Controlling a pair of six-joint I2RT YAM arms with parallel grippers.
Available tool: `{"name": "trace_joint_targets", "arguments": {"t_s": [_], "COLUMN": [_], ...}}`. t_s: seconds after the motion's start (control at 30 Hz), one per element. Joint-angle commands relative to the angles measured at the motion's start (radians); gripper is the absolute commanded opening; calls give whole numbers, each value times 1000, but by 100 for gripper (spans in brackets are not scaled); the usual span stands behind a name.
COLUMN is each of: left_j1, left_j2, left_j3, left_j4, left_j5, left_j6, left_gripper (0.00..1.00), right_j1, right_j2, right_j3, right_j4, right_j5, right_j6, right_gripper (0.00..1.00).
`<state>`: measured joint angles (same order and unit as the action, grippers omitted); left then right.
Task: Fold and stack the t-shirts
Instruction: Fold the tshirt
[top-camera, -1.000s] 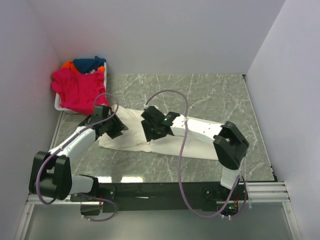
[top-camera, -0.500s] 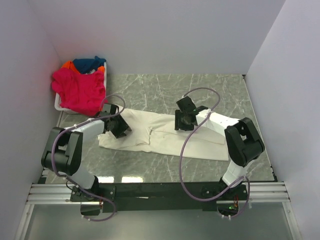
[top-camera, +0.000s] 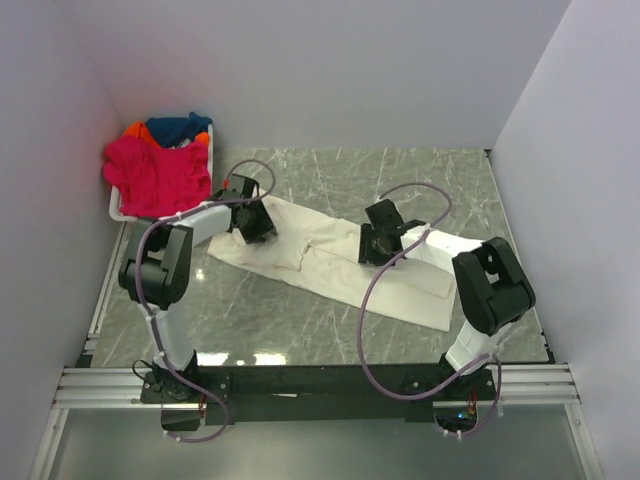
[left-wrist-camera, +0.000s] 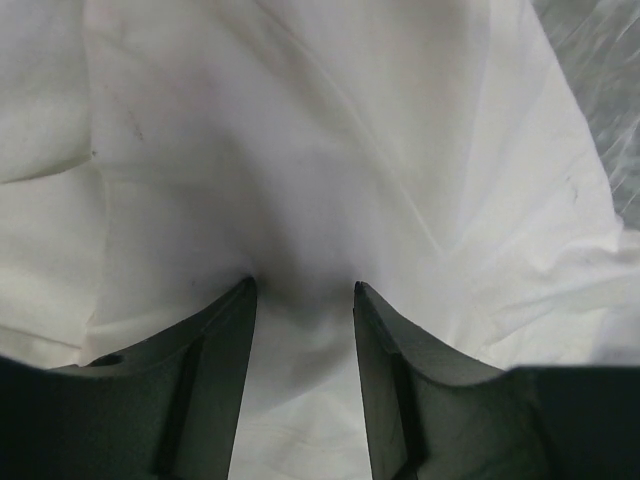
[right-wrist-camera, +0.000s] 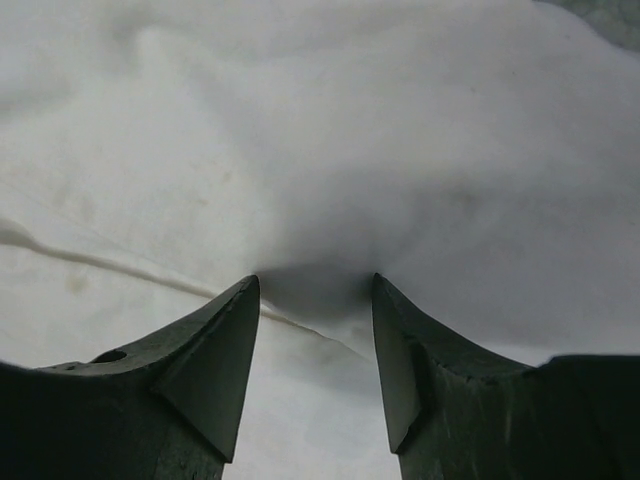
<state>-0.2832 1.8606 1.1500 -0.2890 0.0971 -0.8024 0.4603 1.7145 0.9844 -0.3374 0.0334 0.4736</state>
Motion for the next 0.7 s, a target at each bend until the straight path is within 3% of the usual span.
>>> {"name": "trace_joint_targets", "arguments": {"t_s": [0.0, 0.37, 0.53, 0.67], "left_j1": [-24, -70, -86, -86], "left_j2": [112, 321, 298, 207], "left_j3": [109, 486, 565, 582], "left_j4": [-74, -189, -219, -229], "left_j5": [-68, -86, -94, -125], "left_j6": [98, 196, 195, 158], "left_gripper": [50, 56, 61, 72], "right_j1": [1, 44, 52, 51], "right_j2": [-2, -130, -187, -214], "right_j3": [-81, -178, -118, -75], "right_j4": [-72, -109, -184, -235], "right_j5": [-59, -132, -87, -53], "right_j6": [45, 122, 91, 48], "right_gripper": [56, 55, 55, 55]}}
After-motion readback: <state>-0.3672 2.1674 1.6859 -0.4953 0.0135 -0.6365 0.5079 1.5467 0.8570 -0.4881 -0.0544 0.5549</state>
